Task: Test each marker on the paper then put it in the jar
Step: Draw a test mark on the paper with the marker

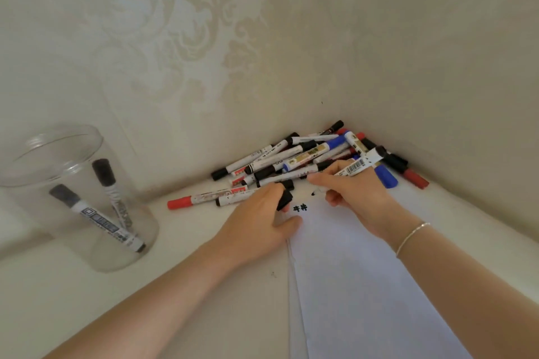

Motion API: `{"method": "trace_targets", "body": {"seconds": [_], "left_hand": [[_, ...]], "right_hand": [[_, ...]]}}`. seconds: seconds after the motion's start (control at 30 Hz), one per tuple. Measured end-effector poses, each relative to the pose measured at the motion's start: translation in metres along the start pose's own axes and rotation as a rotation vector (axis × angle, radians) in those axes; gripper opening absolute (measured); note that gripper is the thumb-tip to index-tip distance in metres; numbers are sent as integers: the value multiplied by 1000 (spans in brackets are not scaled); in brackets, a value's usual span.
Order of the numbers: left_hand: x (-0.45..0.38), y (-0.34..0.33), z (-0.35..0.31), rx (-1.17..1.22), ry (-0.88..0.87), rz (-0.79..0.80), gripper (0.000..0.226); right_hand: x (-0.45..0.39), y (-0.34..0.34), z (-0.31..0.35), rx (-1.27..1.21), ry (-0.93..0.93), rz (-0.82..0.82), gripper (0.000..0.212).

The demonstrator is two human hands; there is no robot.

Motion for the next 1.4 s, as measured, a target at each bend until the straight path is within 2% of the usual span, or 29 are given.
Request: {"method": "trace_targets", "body": {"seconds": [0.1, 0.33, 0.73, 1.4], "left_hand": [[1, -8, 4, -7, -16, -41, 45], [3, -14, 5, 60, -8, -89, 47], [3, -15, 3, 57, -38, -127, 45], [3, -15, 4, 48, -30, -134, 46]], "right_hand": [[-3, -1, -7, -28, 3, -83, 20], [-7, -10, -19, 140, 44, -208, 15], [-6, -11, -20, 212, -13, -231, 9], [-9, -12, -23, 201, -34, -232, 18]]}}
Point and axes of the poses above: each hand's wrist, its own x-axis away from the middle knuckle, its own y-axis out of the back of the hand, z = x × y, the point moved 1 cm from there along -x, towards the middle knuckle, and after that the axes turned 8 degrees about y, right-handed, at the moved point
